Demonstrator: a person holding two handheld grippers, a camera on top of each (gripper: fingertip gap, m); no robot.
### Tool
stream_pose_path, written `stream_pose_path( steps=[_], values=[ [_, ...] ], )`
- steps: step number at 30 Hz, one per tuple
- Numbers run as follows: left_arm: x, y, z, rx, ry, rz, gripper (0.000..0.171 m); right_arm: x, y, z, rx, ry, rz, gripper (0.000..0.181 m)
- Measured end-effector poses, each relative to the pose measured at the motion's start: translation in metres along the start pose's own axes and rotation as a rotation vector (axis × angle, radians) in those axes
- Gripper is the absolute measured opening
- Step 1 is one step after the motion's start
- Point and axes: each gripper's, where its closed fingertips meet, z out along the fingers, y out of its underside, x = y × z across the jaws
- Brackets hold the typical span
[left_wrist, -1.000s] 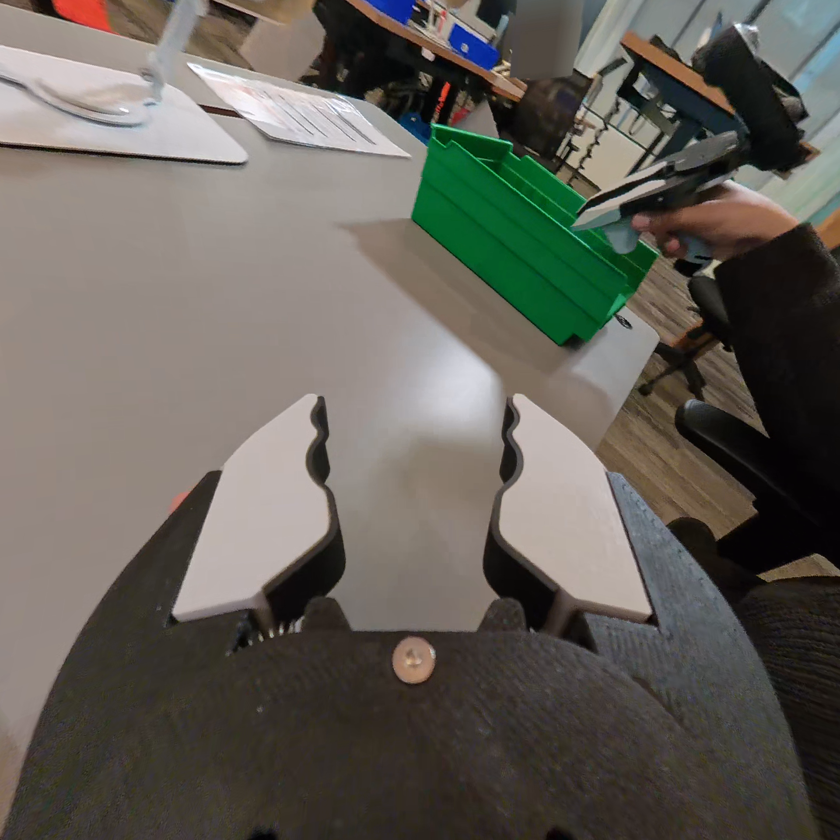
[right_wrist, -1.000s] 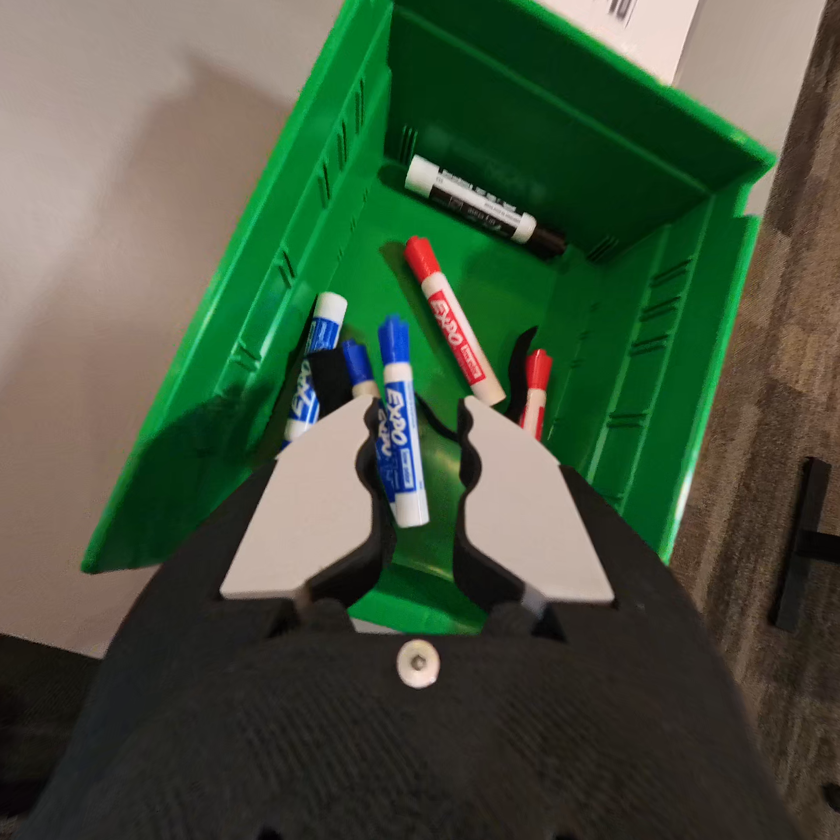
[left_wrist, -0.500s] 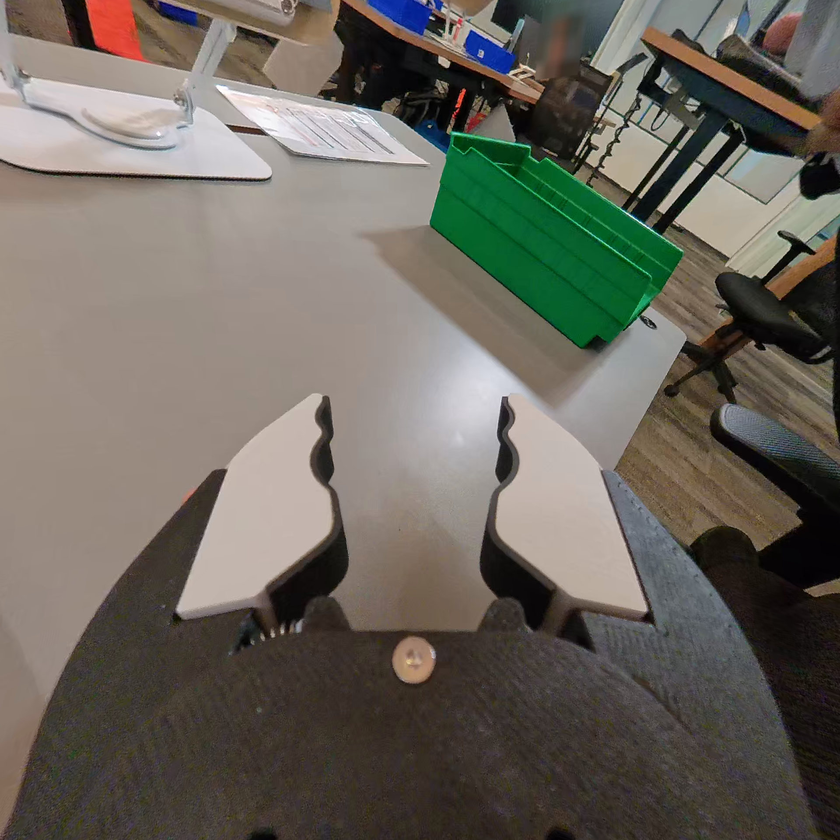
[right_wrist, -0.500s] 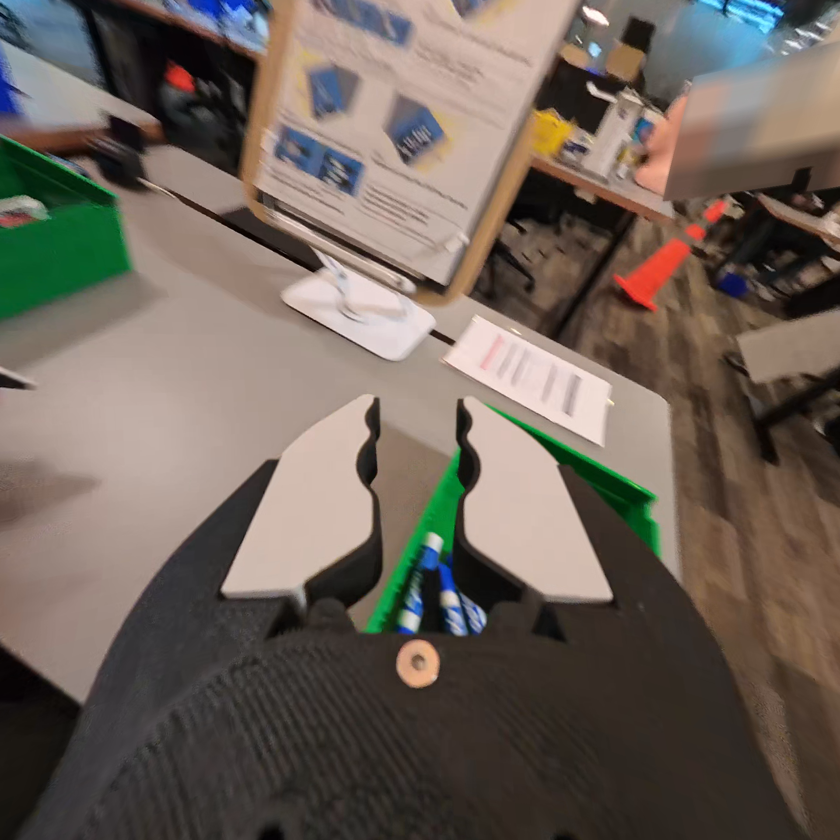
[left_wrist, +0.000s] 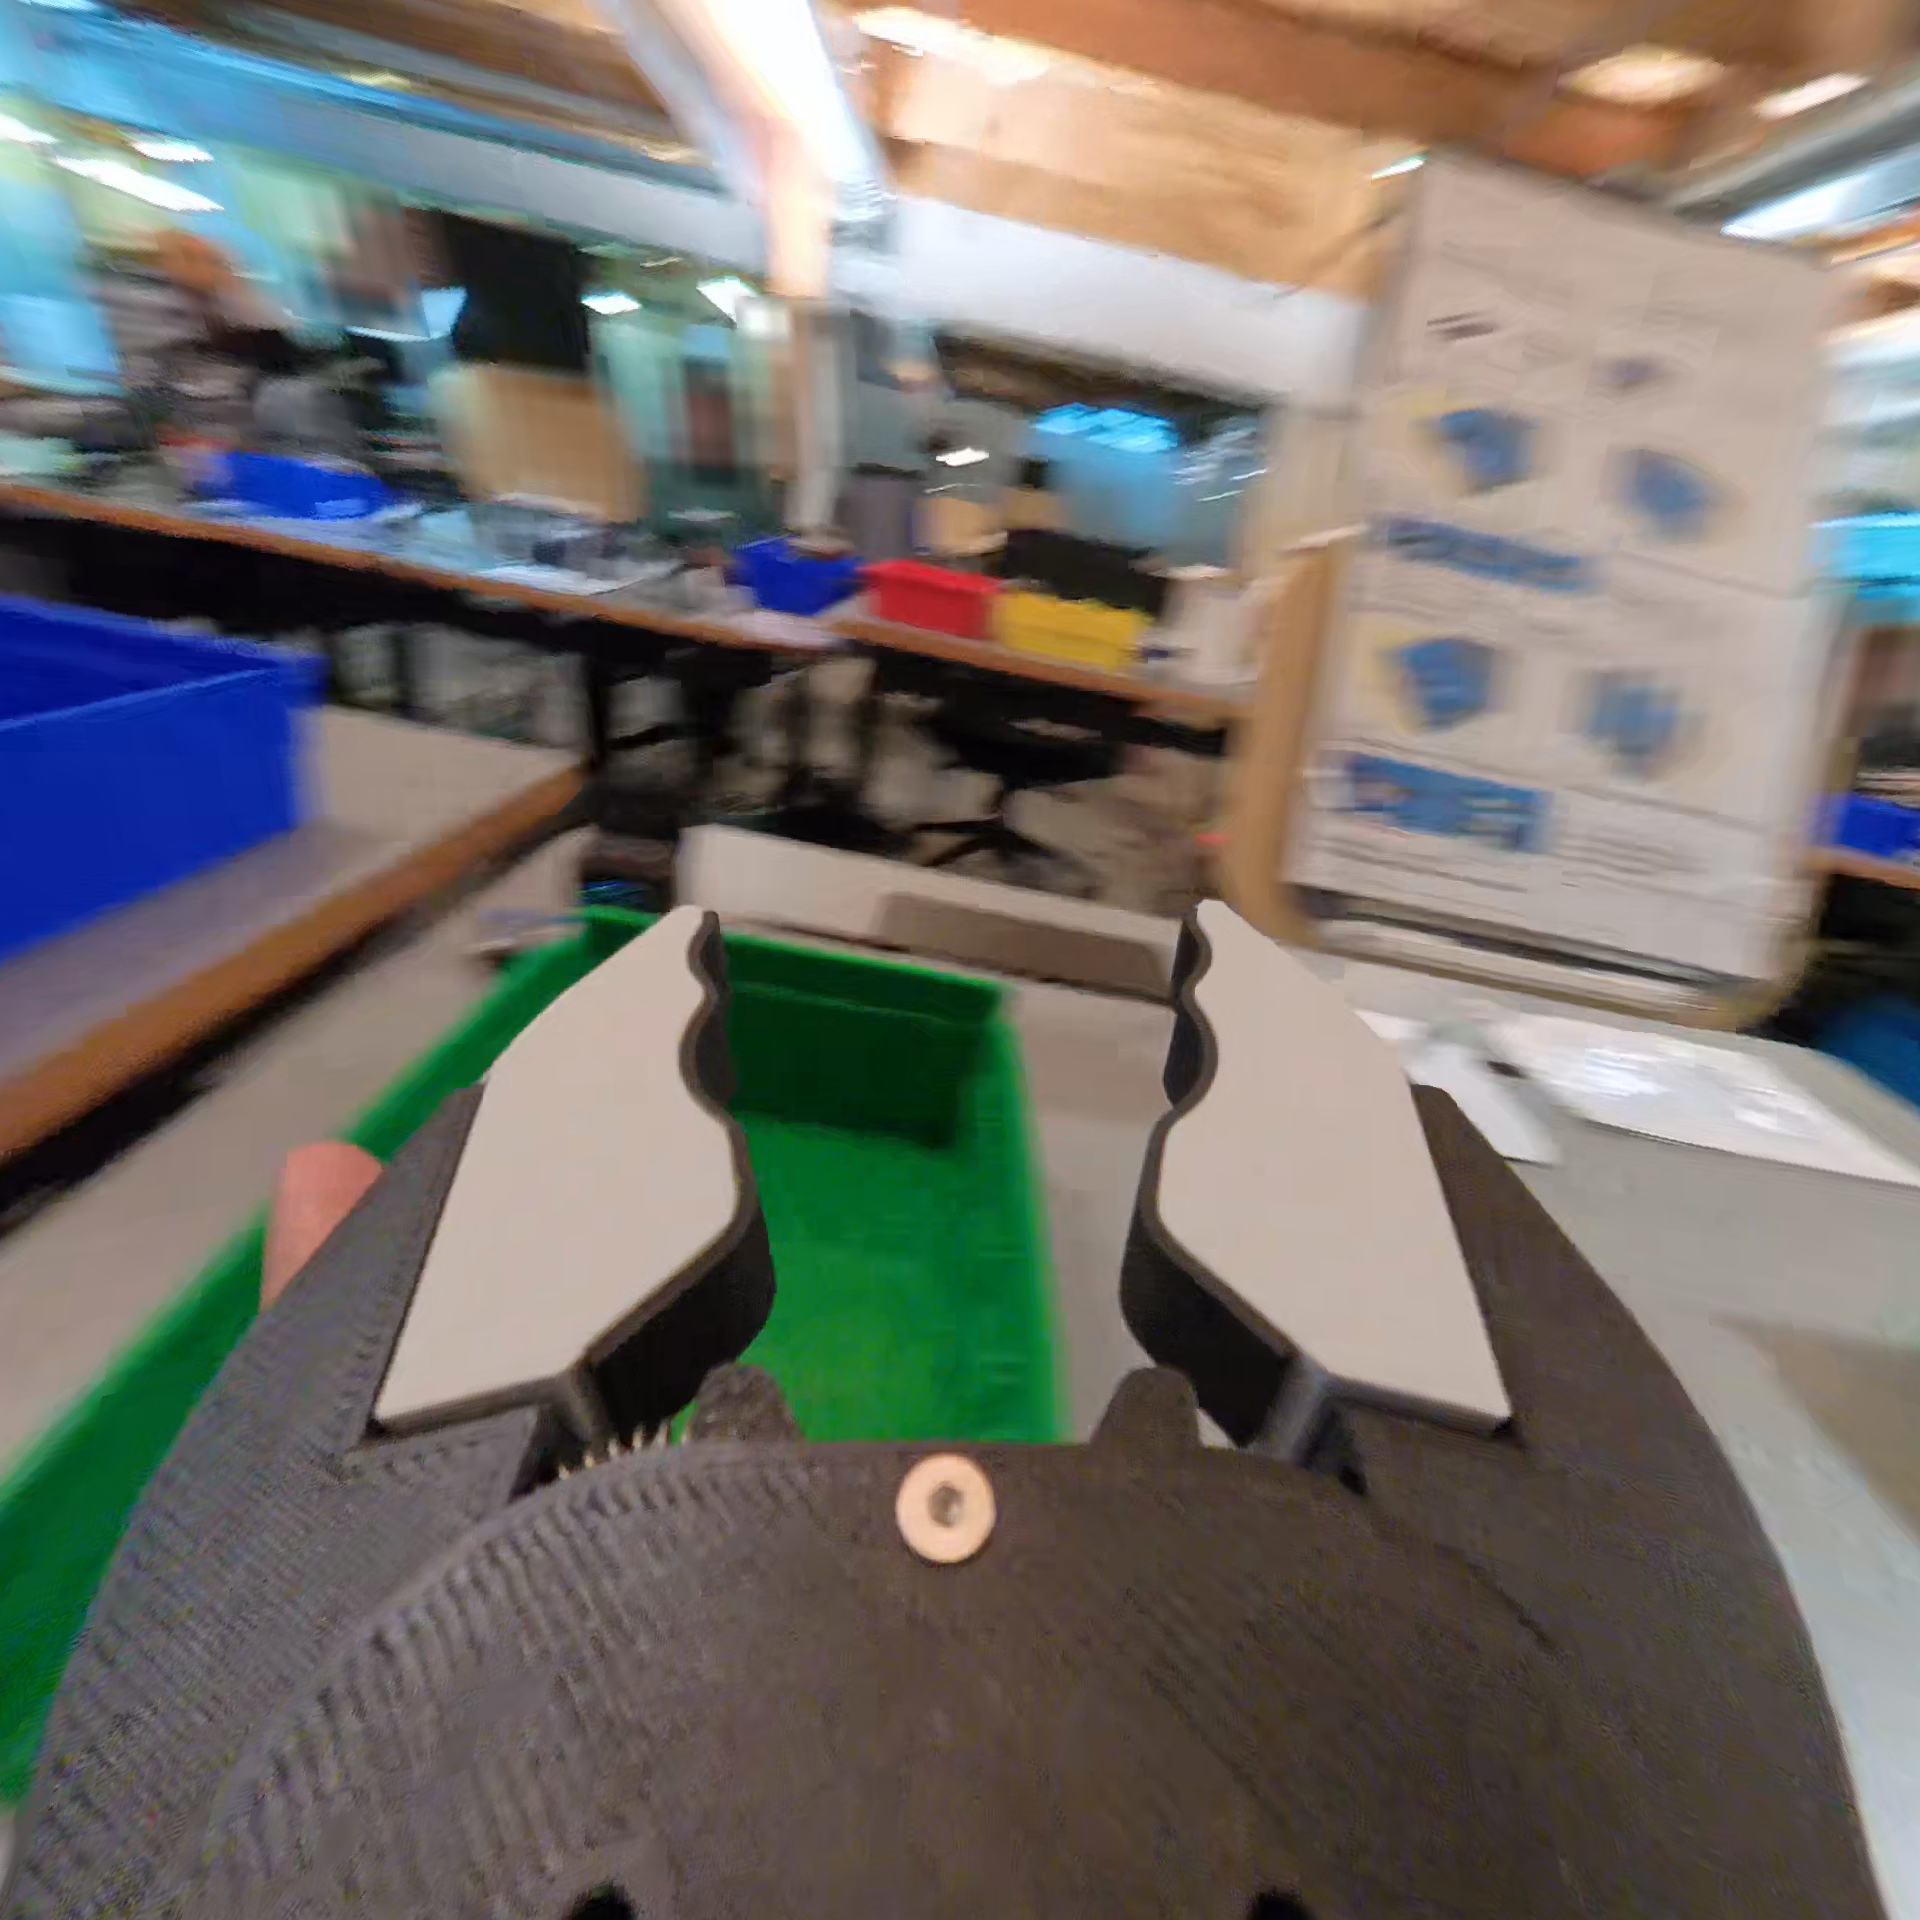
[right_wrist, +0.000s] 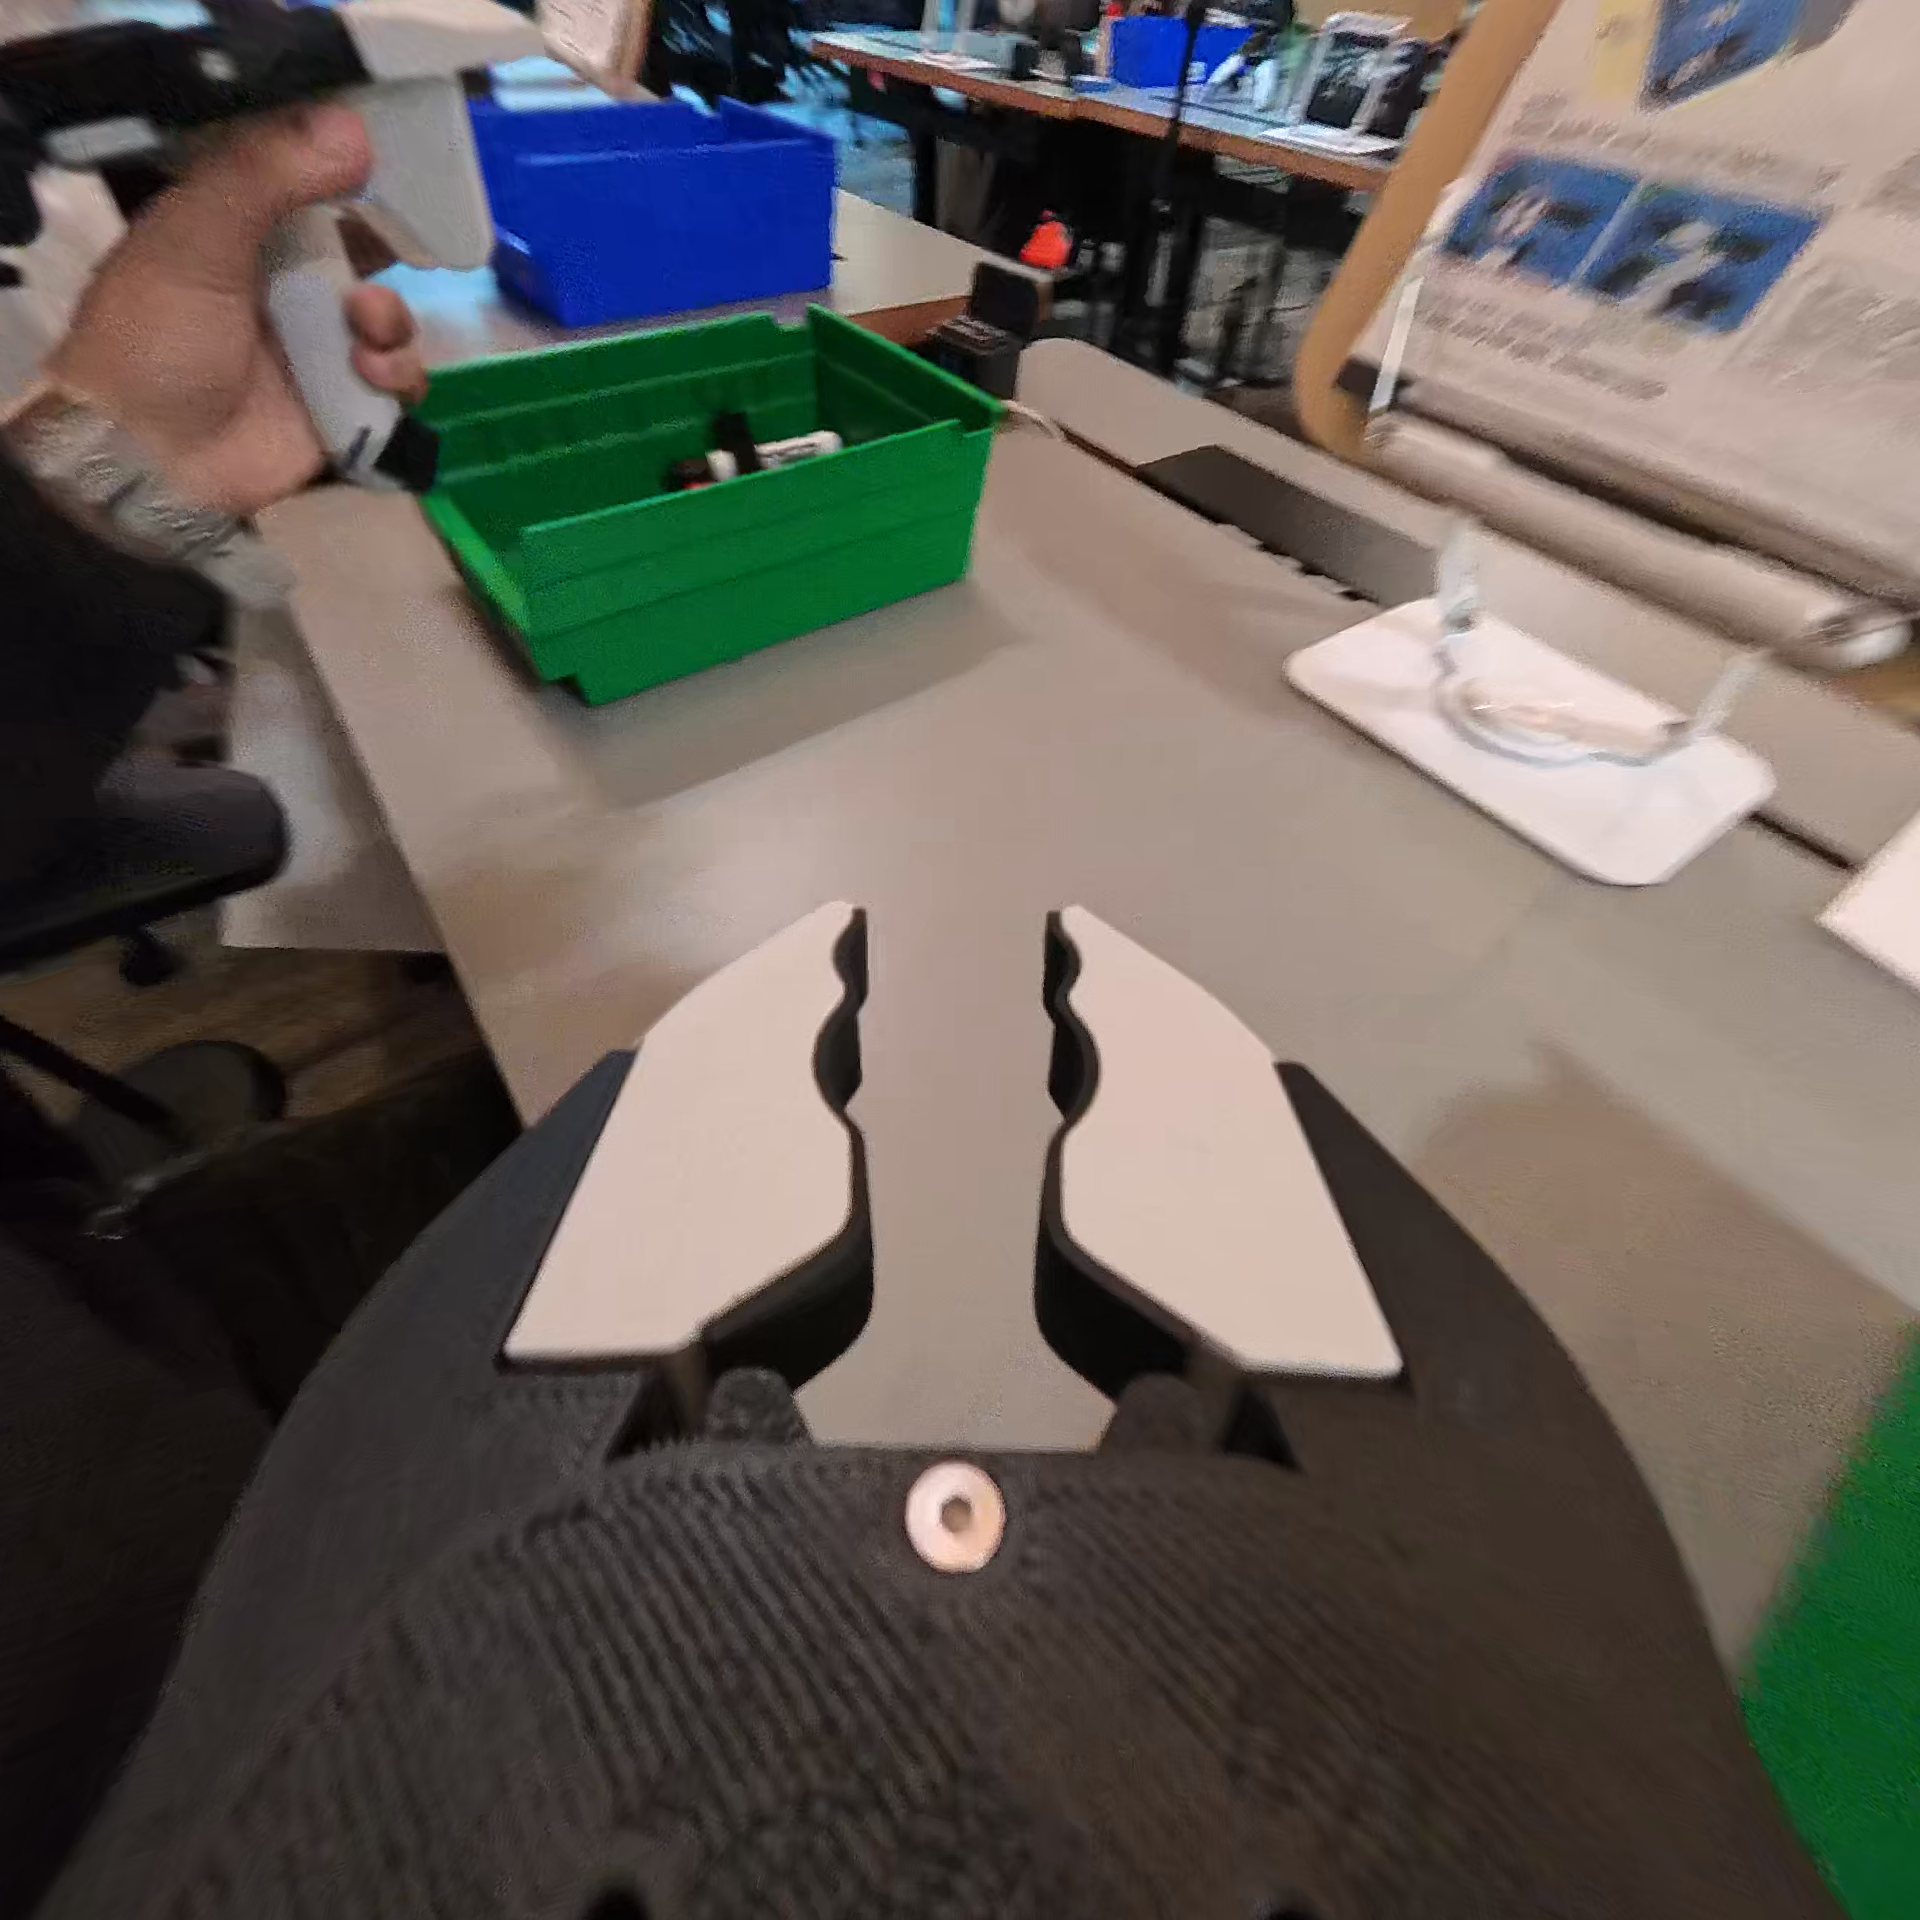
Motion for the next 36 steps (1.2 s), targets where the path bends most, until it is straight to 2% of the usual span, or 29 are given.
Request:
stream_pose_path(
  steps=[2,5,9,11,12,15,19,21,26,31,36],
  values=[
    [-0.048,0.01,0.008,-0.102,-0.104,0.007,0.084,-0.013,0.015,0.017,0.024,-0.085,0.09,0.031],
    [-0.073,0.055,0.026,-0.325,-0.088,-0.036,0.083,-0.031,0.037,0.038,0.02,-0.203,0.204,0.03],
    [-0.097,0.112,0.055,-0.552,-0.129,-0.025,0.067,-0.047,0.054,0.055,0.018,-0.288,0.286,0.026],
    [-0.109,0.126,0.07,-0.613,-0.173,-0.035,0.045,-0.054,0.053,0.062,0.02,-0.337,0.307,0.025],
    [-0.115,0.13,0.078,-0.623,-0.197,-0.051,0.036,-0.057,0.052,0.066,0.016,-0.362,0.316,0.024],
    [-0.134,0.135,0.096,-0.637,-0.265,-0.063,0.034,-0.066,0.052,0.076,-0.006,-0.434,0.331,0.024],
    [-0.145,0.145,0.111,-0.683,-0.278,-0.03,0.035,-0.073,0.051,0.087,-0.024,-0.502,0.348,0.024],
    [-0.147,0.155,0.113,-0.718,-0.289,0.017,0.035,-0.075,0.049,0.09,-0.022,-0.535,0.371,0.024],
    [-0.154,0.166,0.117,-0.715,-0.332,0.14,0.033,-0.07,0.039,0.095,0.01,-0.601,0.468,0.024],
    [-0.154,0.172,0.12,-0.73,-0.318,0.263,0.034,-0.063,0.031,0.101,0.035,-0.671,0.549,0.024],
    [-0.144,0.173,0.115,-0.743,-0.253,0.266,0.033,-0.062,0.029,0.108,0.041,-0.717,0.593,0.023]
  ],
)
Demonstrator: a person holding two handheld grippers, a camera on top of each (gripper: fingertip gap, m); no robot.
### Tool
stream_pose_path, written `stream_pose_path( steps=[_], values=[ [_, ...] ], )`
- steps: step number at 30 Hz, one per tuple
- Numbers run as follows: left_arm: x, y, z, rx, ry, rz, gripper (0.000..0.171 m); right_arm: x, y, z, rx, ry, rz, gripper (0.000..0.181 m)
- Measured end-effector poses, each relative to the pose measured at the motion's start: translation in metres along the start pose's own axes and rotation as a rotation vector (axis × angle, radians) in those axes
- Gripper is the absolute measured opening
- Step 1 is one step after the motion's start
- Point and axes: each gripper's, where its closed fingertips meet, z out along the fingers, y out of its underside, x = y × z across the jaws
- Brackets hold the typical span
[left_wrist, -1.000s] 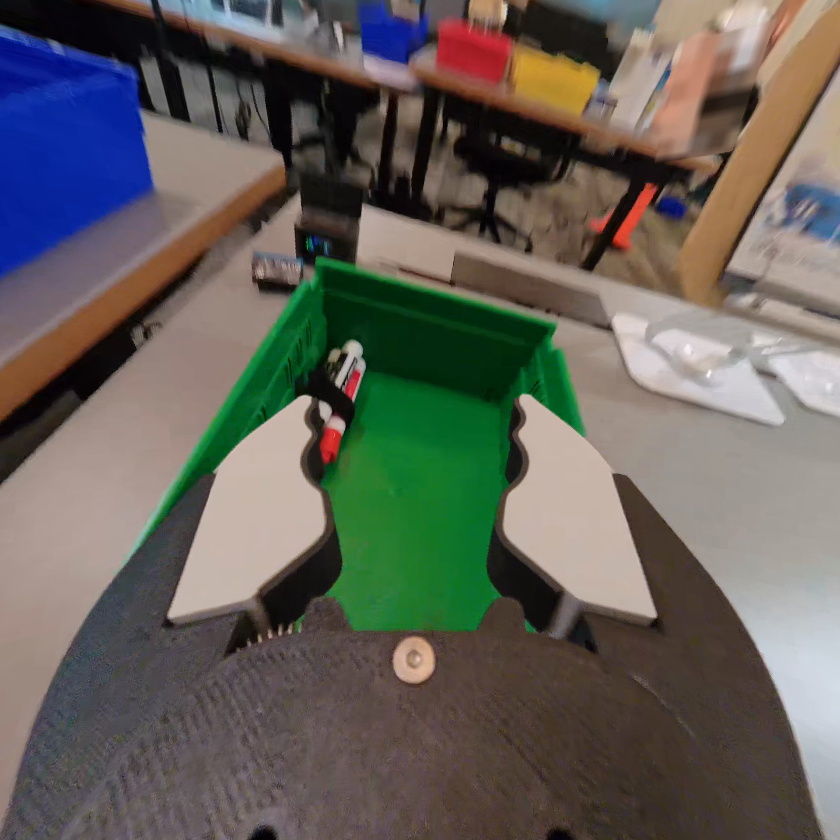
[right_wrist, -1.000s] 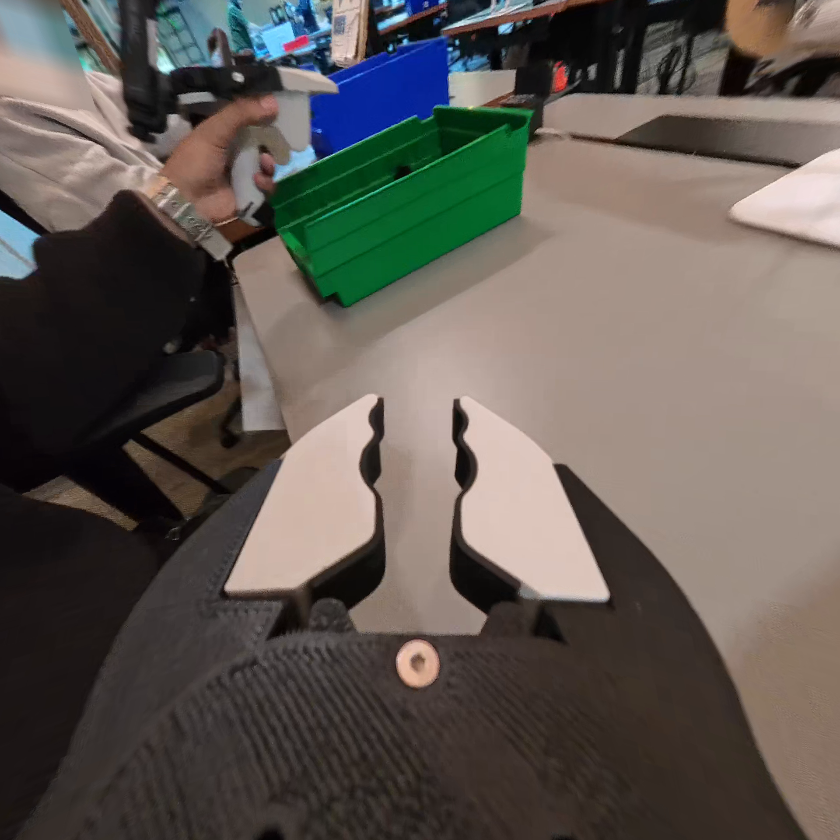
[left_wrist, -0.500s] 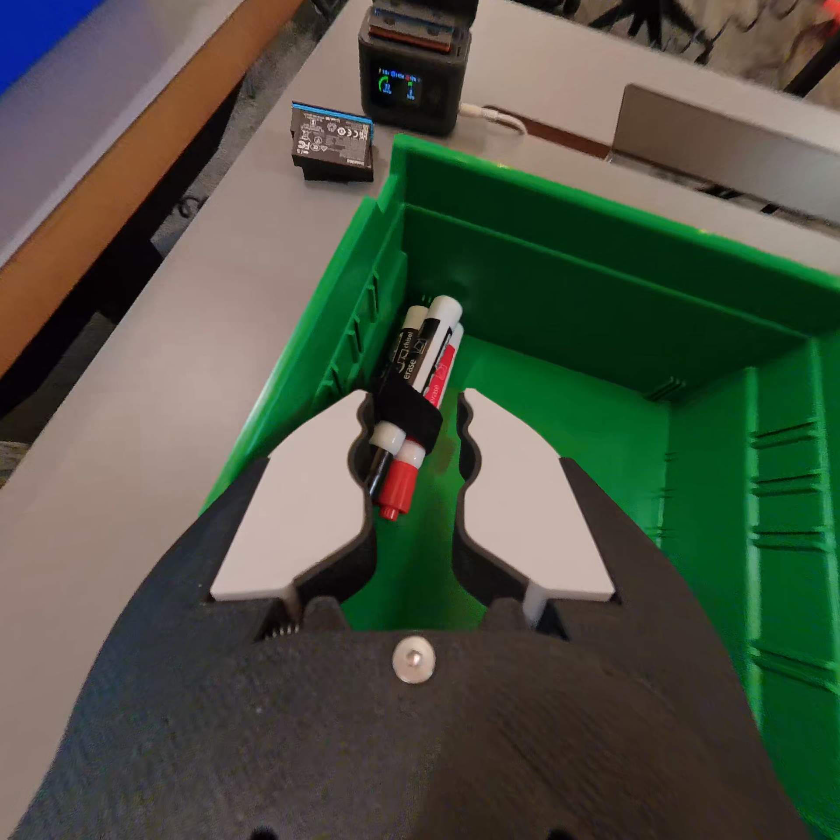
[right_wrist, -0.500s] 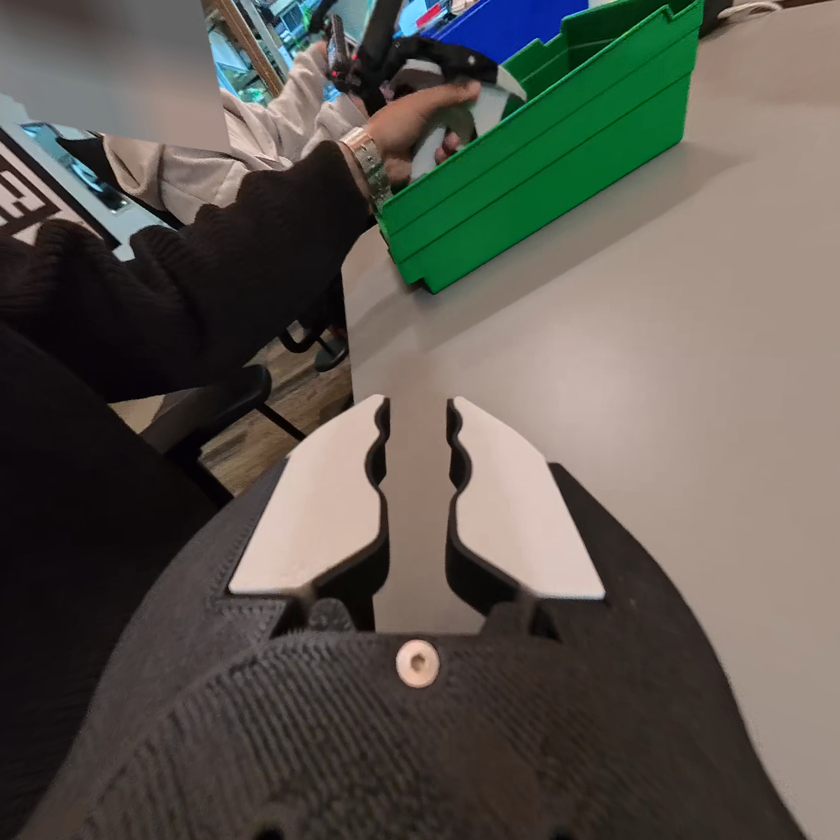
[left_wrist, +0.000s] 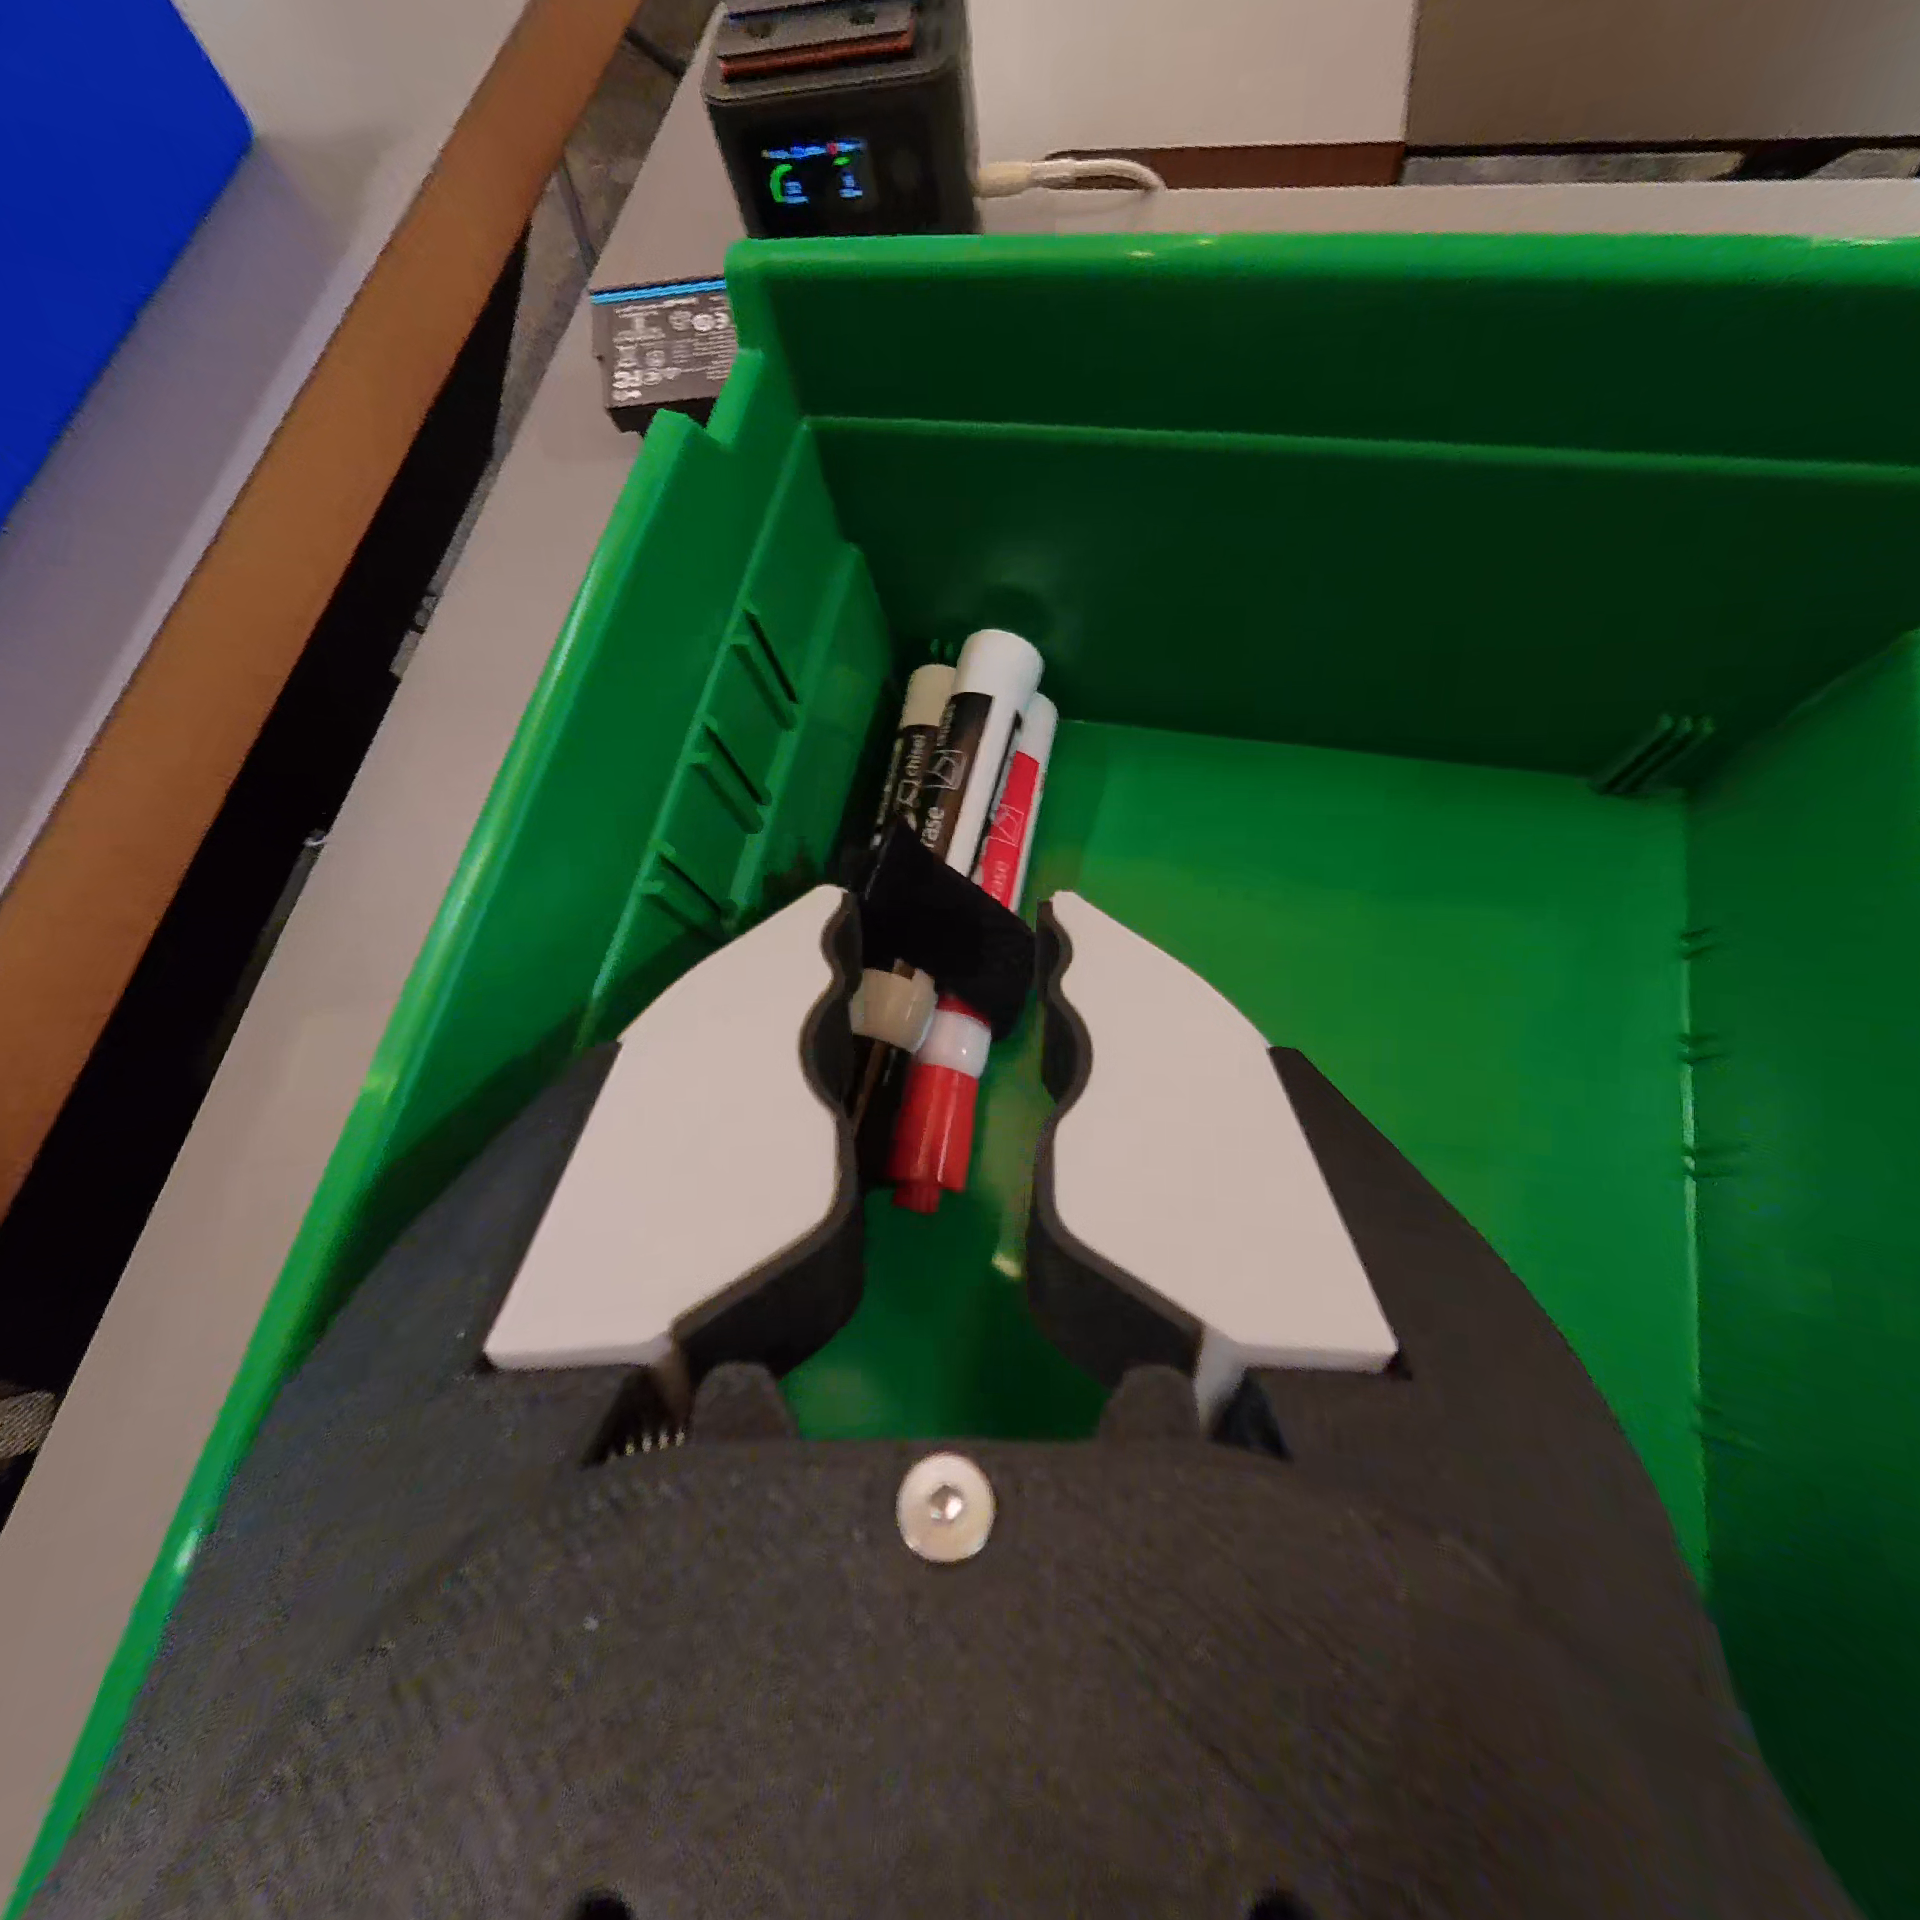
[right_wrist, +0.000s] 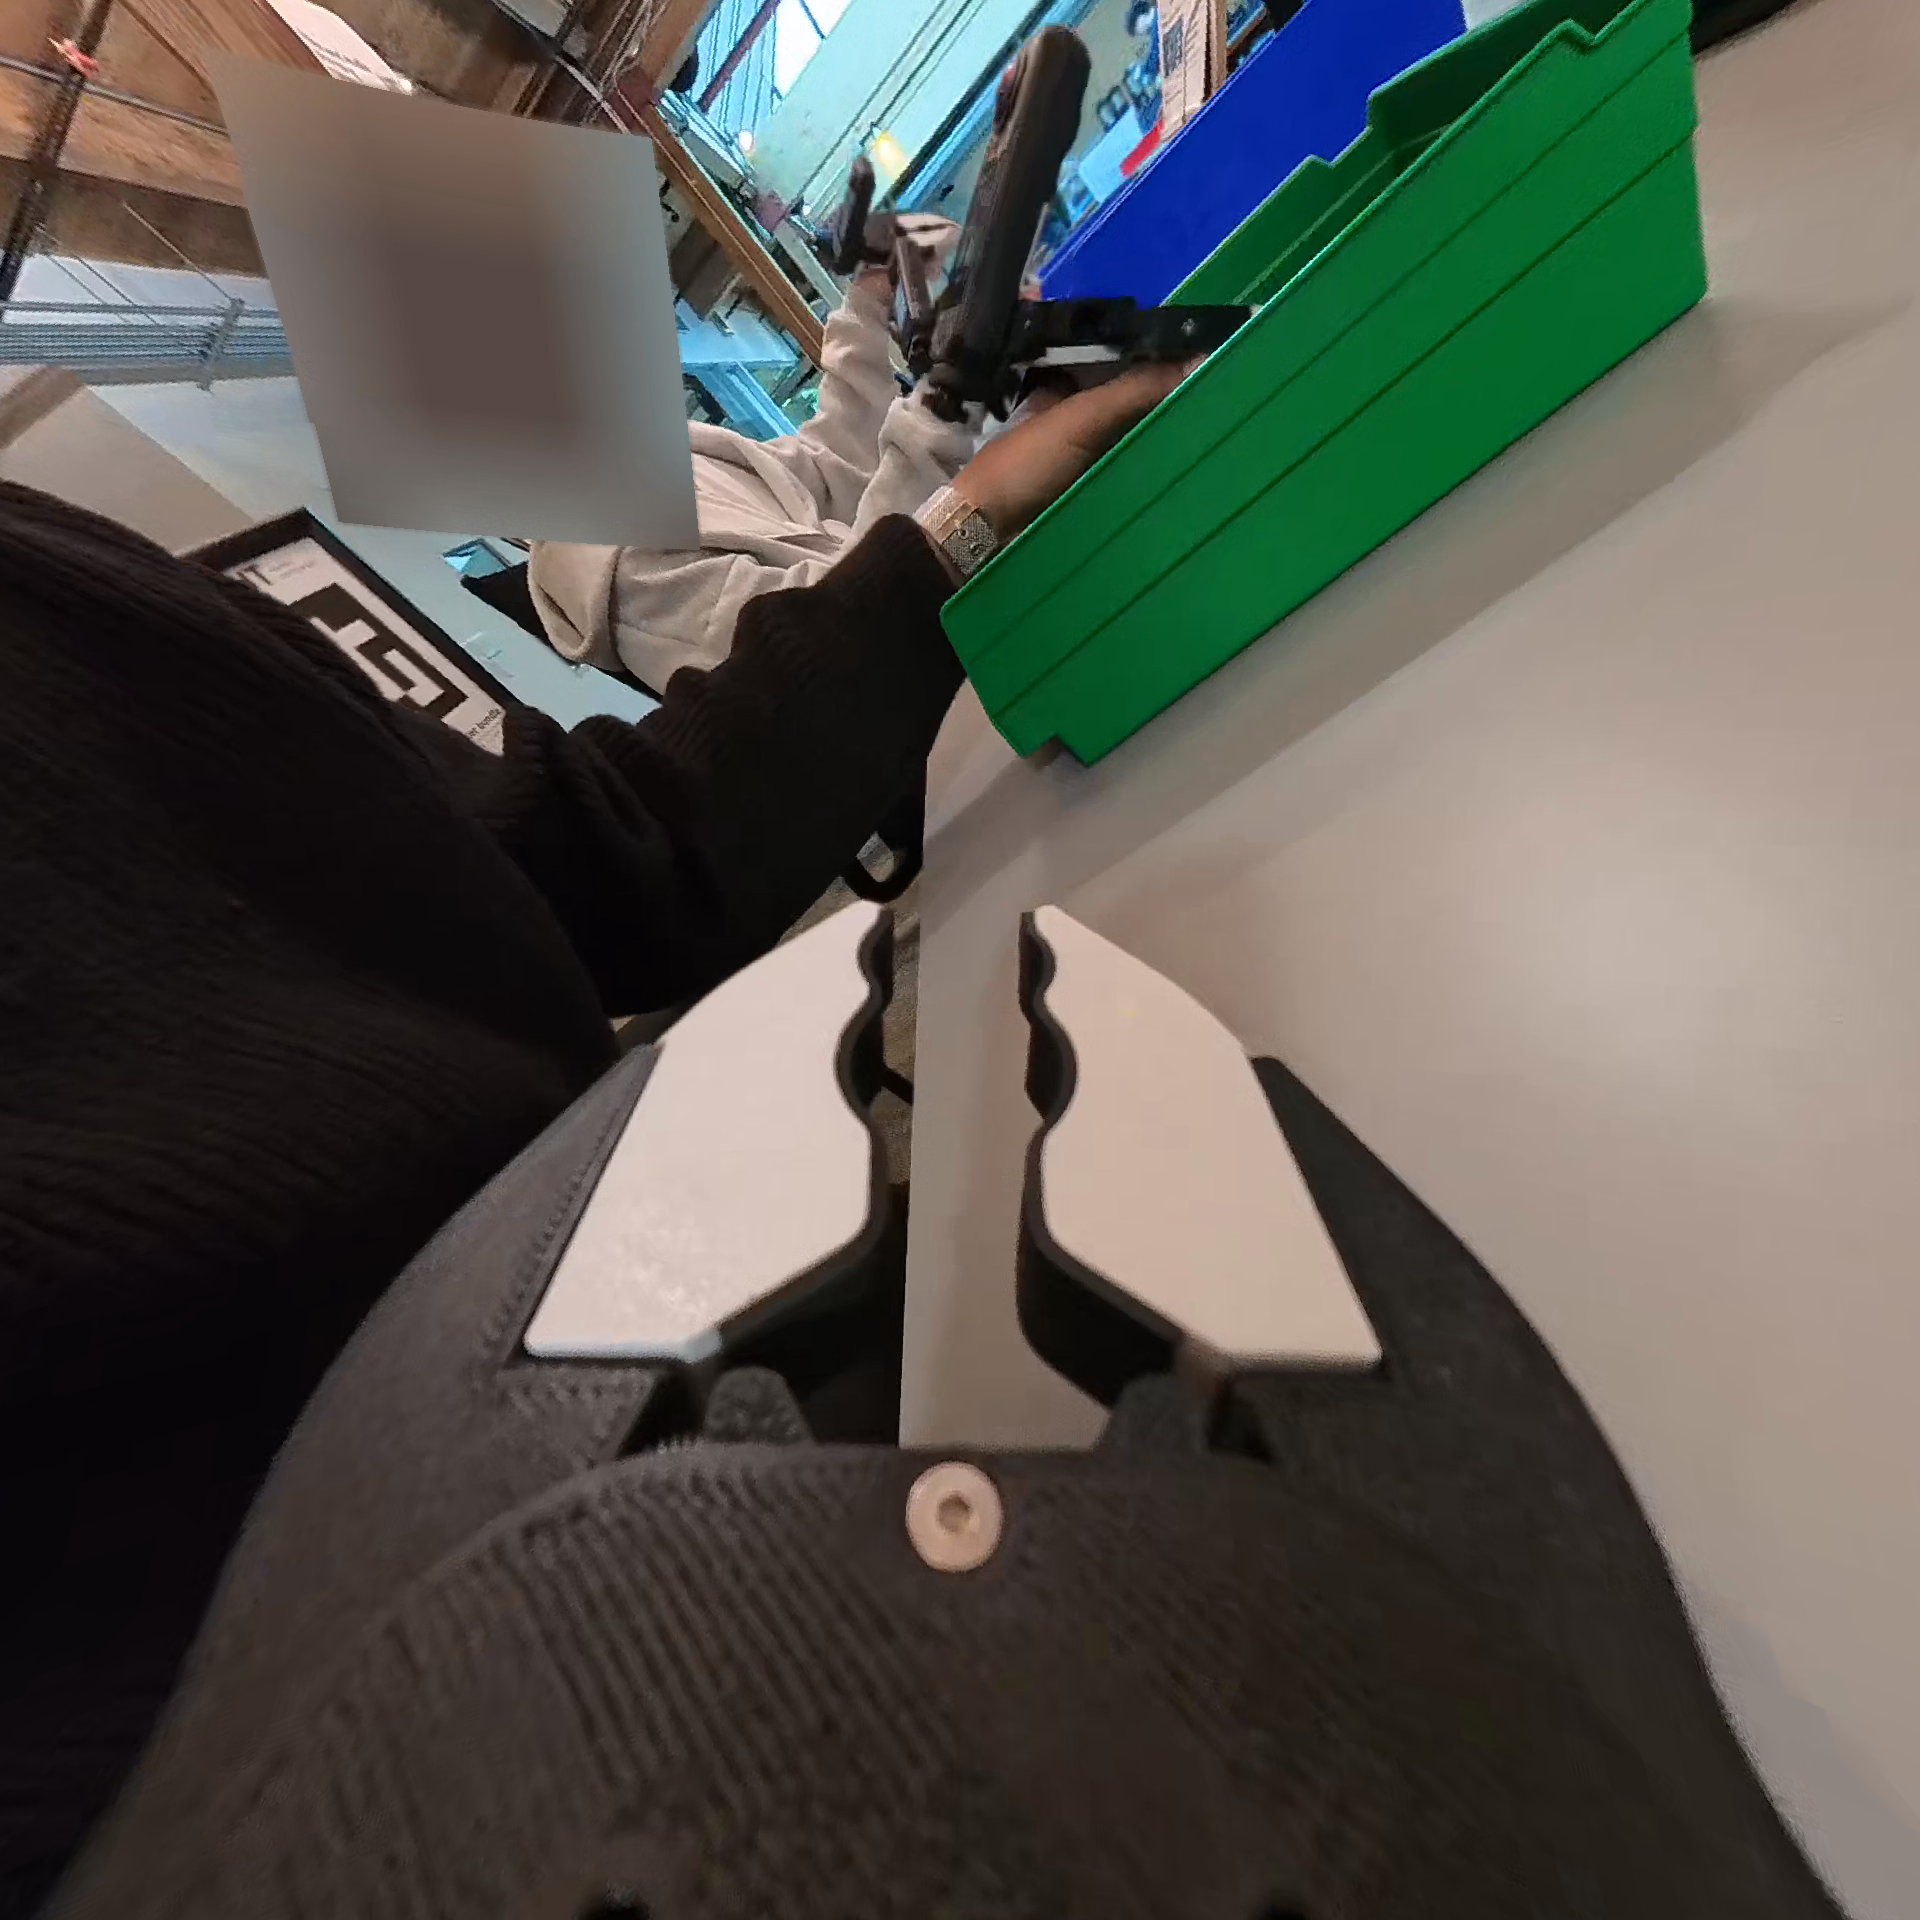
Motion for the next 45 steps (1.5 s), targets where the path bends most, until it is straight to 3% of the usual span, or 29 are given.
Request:
stream_pose_path(
  steps=[5,11,18,23,32,45],
  values=[
    [0.013,0.008,-0.008,-0.053,0.084,0.001,0.035,0.001,0.002,0.004,-0.015,-0.019,0.005,0.023],
    [-0.014,-0.001,-0.008,0.021,-0.126,0.135,0.04,-0.001,0.006,0.007,-0.037,-0.03,0.002,0.023],
    [-0.012,0.005,0.005,-0.058,-0.17,0.14,0.042,-0.003,0.002,0.004,-0.021,-0.032,-0.006,0.021],
    [-0.012,0.004,0.011,-0.072,-0.141,0.047,0.041,-0.005,0.0,0.002,-0.014,-0.032,-0.015,0.02],
    [-0.005,0.011,0.009,-0.081,-0.045,0.076,0.026,-0.004,-0.002,0.0,-0.001,-0.048,0.012,0.02],
    [-0.002,0.0,0.018,-0.012,0.003,0.065,0.032,-0.006,-0.001,0.001,-0.009,-0.06,0.014,0.02]
  ],
)
